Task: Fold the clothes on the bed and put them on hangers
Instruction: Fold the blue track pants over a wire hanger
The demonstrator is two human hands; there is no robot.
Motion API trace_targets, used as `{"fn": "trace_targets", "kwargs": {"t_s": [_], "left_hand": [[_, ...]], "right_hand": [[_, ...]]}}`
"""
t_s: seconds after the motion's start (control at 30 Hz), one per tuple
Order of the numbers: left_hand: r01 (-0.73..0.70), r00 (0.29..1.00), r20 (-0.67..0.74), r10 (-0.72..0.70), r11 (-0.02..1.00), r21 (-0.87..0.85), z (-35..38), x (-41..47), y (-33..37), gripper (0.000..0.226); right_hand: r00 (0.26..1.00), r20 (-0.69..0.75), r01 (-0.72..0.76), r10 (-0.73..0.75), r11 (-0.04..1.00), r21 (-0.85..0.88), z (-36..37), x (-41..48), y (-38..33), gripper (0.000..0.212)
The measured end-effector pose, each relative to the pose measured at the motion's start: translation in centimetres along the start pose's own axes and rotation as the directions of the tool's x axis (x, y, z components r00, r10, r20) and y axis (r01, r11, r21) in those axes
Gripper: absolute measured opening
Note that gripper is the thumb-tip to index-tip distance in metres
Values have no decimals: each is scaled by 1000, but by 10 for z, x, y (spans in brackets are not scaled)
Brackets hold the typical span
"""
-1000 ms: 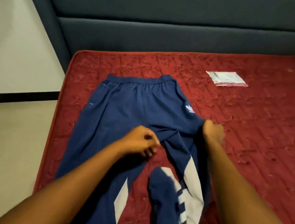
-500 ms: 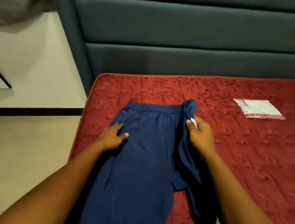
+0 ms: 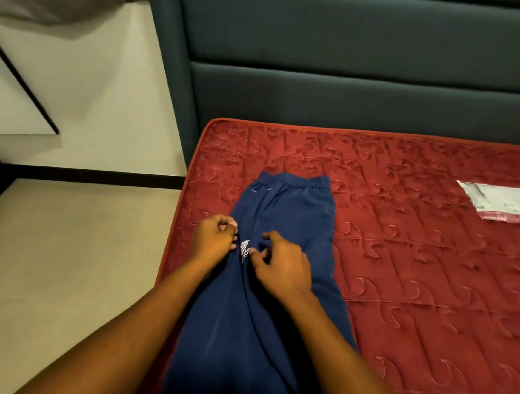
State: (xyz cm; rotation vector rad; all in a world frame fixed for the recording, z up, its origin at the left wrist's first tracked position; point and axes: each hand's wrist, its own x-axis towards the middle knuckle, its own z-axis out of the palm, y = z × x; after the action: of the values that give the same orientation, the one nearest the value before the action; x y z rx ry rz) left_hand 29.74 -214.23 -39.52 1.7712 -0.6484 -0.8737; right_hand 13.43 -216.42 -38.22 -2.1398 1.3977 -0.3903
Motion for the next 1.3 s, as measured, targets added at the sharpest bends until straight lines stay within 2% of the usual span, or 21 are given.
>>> {"fn": "trace_targets", "kwargs": {"t_s": [0.1, 0.17, 0.23, 0.27, 0.3, 0.37, 0.43, 0.57, 0.63, 0.7, 0.77, 0.8, 0.87, 0.93, 0.97, 1.0, 1.07, 1.13, 1.2, 1.3], "left_hand": [[-57, 998, 23, 54, 973, 222, 5, -7, -4, 8], [-67, 995, 95, 39, 949, 309, 4, -11, -6, 24], [-39, 993, 121, 3, 953, 300, 3, -11, -8, 42], [-20, 992, 127, -15, 963, 269, 7, -14, -8, 43], [4, 996, 88, -28, 967, 253, -3, -11, -17, 38], [-57, 998, 51, 44, 951, 304, 11, -18, -10, 23], [-132, 990, 5, 139, 927, 350, 19, -23, -9, 12], [-253, 943, -92, 319, 869, 424, 18, -31, -4, 4], [-259, 910, -200, 364, 873, 412, 12, -40, 2, 6], [-204, 909, -272, 315, 907, 369, 5, -38, 2, 6], [-70, 949, -266, 166, 939, 337, -4, -30, -1, 10], [-20, 960, -256, 110, 943, 331, -8, -26, -1, 14], [-23, 953, -278, 121, 943, 333, -16, -31, -2, 19], [-161, 918, -292, 269, 924, 347, -20, -54, -3, 25], [-268, 892, -262, 369, 897, 352, -22, -66, -4, 28], [-390, 868, -169, 467, 852, 349, -20, -84, -8, 32], [-579, 808, 113, 579, 742, 338, -14, -110, -18, 40], [-683, 727, 390, 565, 657, 320, -4, -129, -26, 51], [-744, 649, 566, 509, 582, 330, 4, -145, -31, 65], [-853, 514, 743, 429, 352, 386, 12, -164, -36, 82]], "right_hand": [[986, -89, -132, 143, 984, 119, -6, 9, 5, 41], [969, -178, -143, 172, 976, 165, -7, 37, -5, 34], [949, -232, -181, 214, 971, 157, -9, 75, -20, 43], [946, -226, -207, 231, 971, 123, -9, 94, -23, 49], [953, -197, -219, 228, 973, 67, 7, 112, -38, 51], [939, -171, -299, 297, 954, 12, 2, 128, -33, 37], [903, -228, -351, 364, 931, 97, 2, 133, -28, 18], [876, -380, -250, 297, 953, 168, 3, 136, -43, 17], [902, -382, -141, 202, 973, 182, 3, 141, -53, 18], [951, -276, -93, 139, 981, 173, 7, 148, -58, 24], [984, -124, -99, 128, 972, 211, 14, 147, -60, 39], [987, -106, -93, 119, 969, 227, 15, 142, -58, 41], [975, -189, -69, 118, 966, 249, 11, 118, -47, 28], [937, -317, -49, 146, 954, 295, 2, 73, -26, 15], [915, -372, -43, 156, 955, 295, -5, 49, -16, 15], [893, -412, -68, 184, 958, 280, -11, 18, 1, 16], [859, -453, -144, 240, 961, 237, -23, -34, 31, 16], [823, -451, -273, 346, 936, 221, -36, -91, 58, 15], [784, -426, -384, 452, 892, 239, -45, -141, 78, 20], [777, -271, -488, 568, 816, 310, -51, -196, 93, 56]]}}
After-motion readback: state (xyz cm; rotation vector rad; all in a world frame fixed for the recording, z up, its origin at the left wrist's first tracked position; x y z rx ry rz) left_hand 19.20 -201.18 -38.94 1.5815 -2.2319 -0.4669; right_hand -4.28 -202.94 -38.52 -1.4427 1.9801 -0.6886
